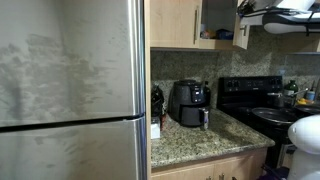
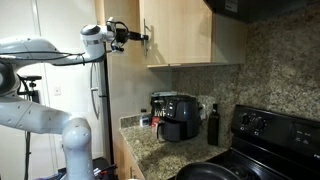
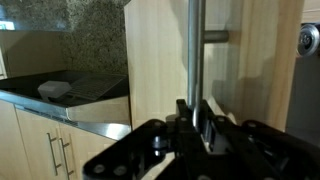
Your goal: Open the right overhead cabinet door
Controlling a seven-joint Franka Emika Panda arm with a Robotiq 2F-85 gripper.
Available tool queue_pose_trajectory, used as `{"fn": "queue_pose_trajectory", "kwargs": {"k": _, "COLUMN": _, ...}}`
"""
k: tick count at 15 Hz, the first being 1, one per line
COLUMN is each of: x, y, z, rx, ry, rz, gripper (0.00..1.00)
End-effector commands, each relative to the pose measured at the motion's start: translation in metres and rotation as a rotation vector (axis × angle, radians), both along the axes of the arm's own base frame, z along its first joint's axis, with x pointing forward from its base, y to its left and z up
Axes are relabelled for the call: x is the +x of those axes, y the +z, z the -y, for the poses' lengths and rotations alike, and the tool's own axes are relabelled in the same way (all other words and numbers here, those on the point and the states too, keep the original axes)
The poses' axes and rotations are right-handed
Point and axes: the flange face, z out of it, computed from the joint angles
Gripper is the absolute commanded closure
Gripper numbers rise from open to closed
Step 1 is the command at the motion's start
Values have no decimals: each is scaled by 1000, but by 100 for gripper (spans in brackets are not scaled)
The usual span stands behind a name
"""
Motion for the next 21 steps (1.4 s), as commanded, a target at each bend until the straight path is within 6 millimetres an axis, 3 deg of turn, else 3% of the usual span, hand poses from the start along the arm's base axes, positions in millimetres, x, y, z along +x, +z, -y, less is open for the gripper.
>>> {"fn": "queue_pose_trajectory", "kwargs": {"k": 1, "x": -5, "y": 10, "z": 36, "rx": 35, "ry": -149, "rz": 19, "gripper": 96}}
{"fn": "queue_pose_trajectory", "kwargs": {"k": 9, "x": -36, "y": -11, "z": 49, "rx": 64, "ry": -129, "rz": 10, "gripper": 96}}
{"fn": "queue_pose_trajectory", "kwargs": {"k": 10, "x": -57, "y": -7, "z": 55, "rx": 87, "ry": -106, "rz": 45, "gripper": 96}}
{"fn": "queue_pose_trajectory", "kwargs": {"k": 13, "x": -85, "y": -6, "z": 58, "rx": 115, "ry": -51, "rz": 69, "gripper": 96}}
{"fn": "queue_pose_trajectory", "kwargs": {"k": 17, "x": -109, "y": -2, "z": 82, "rx": 137, "ry": -9, "rz": 51, "gripper": 96}}
{"fn": "queue_pose_trajectory", "kwargs": {"k": 21, "x": -113, "y": 1, "z": 109, "rx": 146, "ry": 12, "rz": 33, "gripper": 96}}
